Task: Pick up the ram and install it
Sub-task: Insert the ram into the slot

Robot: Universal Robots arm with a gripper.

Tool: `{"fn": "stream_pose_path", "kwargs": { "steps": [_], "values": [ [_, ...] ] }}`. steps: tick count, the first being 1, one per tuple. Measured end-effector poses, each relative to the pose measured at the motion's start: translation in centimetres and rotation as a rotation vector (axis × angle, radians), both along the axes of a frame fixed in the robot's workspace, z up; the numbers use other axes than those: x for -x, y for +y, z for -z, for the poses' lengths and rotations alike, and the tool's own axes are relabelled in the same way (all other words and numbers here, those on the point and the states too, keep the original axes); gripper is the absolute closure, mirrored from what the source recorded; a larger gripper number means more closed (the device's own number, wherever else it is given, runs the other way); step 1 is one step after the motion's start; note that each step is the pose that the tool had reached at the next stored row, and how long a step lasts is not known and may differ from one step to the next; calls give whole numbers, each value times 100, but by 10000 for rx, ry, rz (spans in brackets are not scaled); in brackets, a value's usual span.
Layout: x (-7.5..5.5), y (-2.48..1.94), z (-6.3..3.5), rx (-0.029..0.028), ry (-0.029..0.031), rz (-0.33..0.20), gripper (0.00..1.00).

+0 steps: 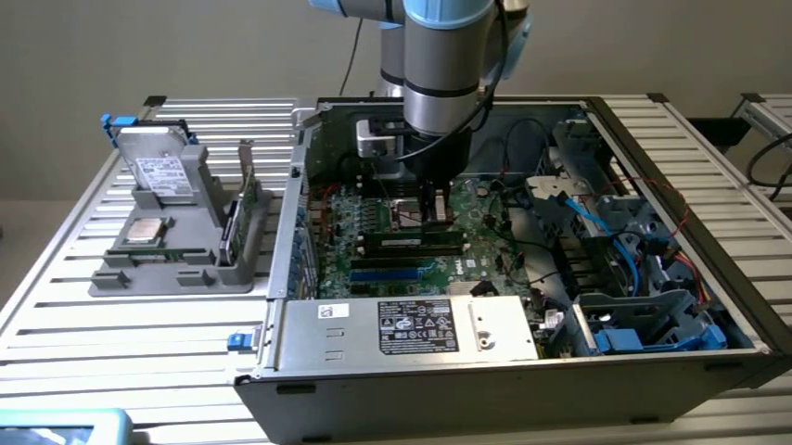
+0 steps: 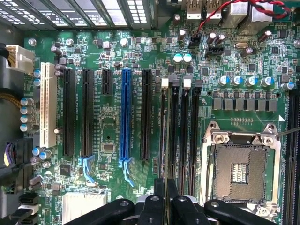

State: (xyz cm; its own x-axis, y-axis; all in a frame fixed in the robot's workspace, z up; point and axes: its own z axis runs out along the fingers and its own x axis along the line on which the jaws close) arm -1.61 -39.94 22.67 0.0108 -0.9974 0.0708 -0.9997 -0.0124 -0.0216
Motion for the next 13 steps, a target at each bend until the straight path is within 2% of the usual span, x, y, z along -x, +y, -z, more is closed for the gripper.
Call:
{"fn": "stream_pose_path", "kwargs": {
  "steps": [13],
  "values": [
    [5, 2, 19, -1, 0, 17, 86]
  ]
}}
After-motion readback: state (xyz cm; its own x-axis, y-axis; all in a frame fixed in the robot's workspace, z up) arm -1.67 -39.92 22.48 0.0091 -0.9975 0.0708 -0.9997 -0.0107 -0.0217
